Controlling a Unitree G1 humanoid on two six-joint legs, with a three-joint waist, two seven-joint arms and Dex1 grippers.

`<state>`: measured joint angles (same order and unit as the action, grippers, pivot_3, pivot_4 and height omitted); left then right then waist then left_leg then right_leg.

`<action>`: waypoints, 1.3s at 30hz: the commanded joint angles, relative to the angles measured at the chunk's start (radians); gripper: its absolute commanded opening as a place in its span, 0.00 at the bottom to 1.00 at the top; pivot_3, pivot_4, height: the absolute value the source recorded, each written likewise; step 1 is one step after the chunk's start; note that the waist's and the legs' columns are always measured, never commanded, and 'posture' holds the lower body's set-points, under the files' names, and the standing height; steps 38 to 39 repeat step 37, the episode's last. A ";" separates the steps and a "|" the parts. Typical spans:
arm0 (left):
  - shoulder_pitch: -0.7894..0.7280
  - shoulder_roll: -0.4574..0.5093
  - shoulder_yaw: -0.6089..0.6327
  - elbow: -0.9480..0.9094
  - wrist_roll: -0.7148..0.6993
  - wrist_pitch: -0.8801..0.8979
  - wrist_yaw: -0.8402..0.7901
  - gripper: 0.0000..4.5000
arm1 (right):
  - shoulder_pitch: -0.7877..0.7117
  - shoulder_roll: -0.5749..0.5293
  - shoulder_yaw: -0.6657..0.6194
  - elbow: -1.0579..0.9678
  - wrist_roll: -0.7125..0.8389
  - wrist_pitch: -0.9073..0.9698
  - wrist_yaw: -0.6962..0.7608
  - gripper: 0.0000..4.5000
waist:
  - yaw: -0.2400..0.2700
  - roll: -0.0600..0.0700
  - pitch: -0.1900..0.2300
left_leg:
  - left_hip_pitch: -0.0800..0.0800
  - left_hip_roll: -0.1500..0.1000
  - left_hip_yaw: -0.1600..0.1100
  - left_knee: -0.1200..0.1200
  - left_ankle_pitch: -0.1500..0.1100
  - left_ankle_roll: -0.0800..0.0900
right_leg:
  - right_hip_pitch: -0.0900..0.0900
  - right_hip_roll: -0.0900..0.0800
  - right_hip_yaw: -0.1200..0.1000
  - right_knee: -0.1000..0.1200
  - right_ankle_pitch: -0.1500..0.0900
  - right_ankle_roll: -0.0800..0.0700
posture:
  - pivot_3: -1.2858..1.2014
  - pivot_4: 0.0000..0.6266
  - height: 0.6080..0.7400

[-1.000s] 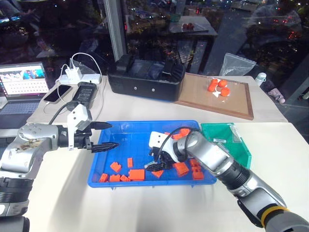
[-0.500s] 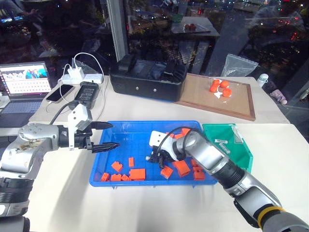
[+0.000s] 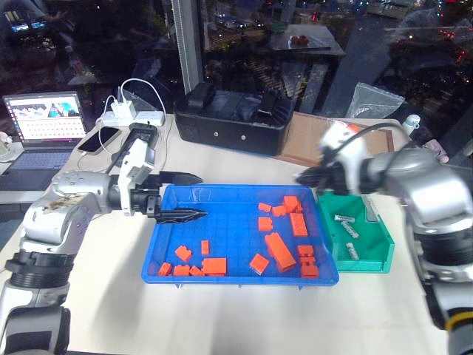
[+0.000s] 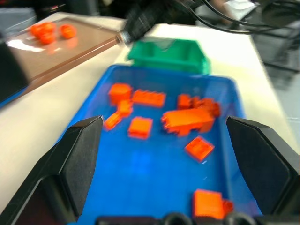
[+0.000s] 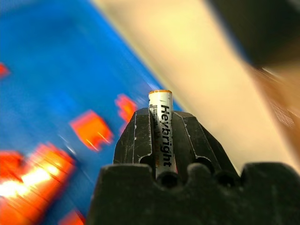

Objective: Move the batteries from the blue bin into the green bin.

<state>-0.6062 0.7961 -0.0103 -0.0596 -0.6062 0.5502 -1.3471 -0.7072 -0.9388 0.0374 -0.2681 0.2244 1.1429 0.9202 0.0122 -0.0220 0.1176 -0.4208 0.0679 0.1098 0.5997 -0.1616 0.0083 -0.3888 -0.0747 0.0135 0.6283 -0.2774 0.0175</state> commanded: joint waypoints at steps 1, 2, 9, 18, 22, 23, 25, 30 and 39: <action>-0.056 -0.019 -0.025 0.024 0.018 -0.007 -0.011 1.00 | 0.097 -0.036 -0.070 -0.063 0.027 0.054 -0.034 0.05 | -0.009 0.000 0.000 | 0.000 0.000 0.000 0.000 0.000 0.000 | 0.000 0.001 0.000 0.000 0.000 0.000 | 0.52 0.24 0.97; -0.069 -0.028 -0.037 0.033 0.029 0.000 -0.004 1.00 | 0.123 -0.030 -0.085 -0.064 0.023 0.078 -0.063 0.05 | -0.012 0.000 0.000 | 0.000 0.000 0.000 0.000 0.000 0.000 | 0.000 0.001 0.002 0.001 0.000 0.000 | 0.52 0.24 0.97; -0.079 -0.043 -0.060 0.032 0.075 -0.035 -0.005 1.00 | 0.244 0.044 -0.091 -0.093 0.054 0.118 -0.152 0.47 | -0.024 0.001 0.000 | 0.001 0.000 -0.003 0.001 0.000 0.000 | 0.001 0.003 0.003 0.002 0.000 0.000 | 0.52 0.24 0.97; -0.009 -0.031 -0.016 -0.058 0.109 -0.026 0.132 1.00 | 0.193 0.014 -0.180 -0.047 0.094 0.024 -0.144 1.00 | -0.023 0.001 0.000 | 0.000 0.000 -0.003 0.002 0.000 0.000 | 0.000 0.003 0.004 0.001 0.000 0.001 | 0.52 0.24 0.97; 0.006 -0.035 0.058 -0.030 0.105 -0.049 0.209 1.00 | 0.221 0.076 -0.375 -0.065 0.174 -0.195 -0.099 1.00 | -0.021 0.001 0.001 | 0.000 0.001 -0.003 0.002 0.000 0.000 | 0.001 0.004 0.003 0.001 0.000 0.001 | 0.52 0.24 0.97; 0.007 -0.036 0.076 -0.026 0.100 -0.045 0.229 1.00 | 0.246 0.075 -0.402 -0.067 0.173 -0.239 -0.093 1.00 | -0.020 0.001 0.001 | 0.000 0.001 -0.004 0.002 0.000 0.000 | 0.001 0.004 0.003 0.001 0.000 0.001 | 0.52 0.24 0.97; 0.017 -0.037 0.129 -0.020 0.086 -0.031 0.276 1.00 | 0.303 0.068 -0.460 -0.048 0.178 -0.280 -0.084 1.00 | -0.013 0.001 0.000 | 0.001 0.001 -0.004 0.002 0.000 0.000 | 0.002 0.004 0.003 0.001 0.000 0.002 | 0.52 0.24 0.97; 0.143 -0.004 0.253 -0.012 0.105 -0.029 0.366 1.00 | 0.417 0.074 -0.579 0.105 0.183 -0.406 -0.075 1.00 | -0.009 0.001 0.000 | 0.001 -0.001 -0.003 0.003 0.000 0.000 | 0.002 0.002 0.003 0.001 0.000 0.003 | 0.52 0.24 0.97; 0.238 -0.009 0.279 0.035 0.110 -0.064 0.390 1.00 | 0.431 0.090 -0.559 0.213 0.158 -0.486 -0.158 1.00 | -0.015 0.001 0.000 | 0.004 0.000 -0.002 0.003 0.000 0.000 | 0.003 0.001 0.003 0.002 0.000 0.003 | 0.52 0.24 0.97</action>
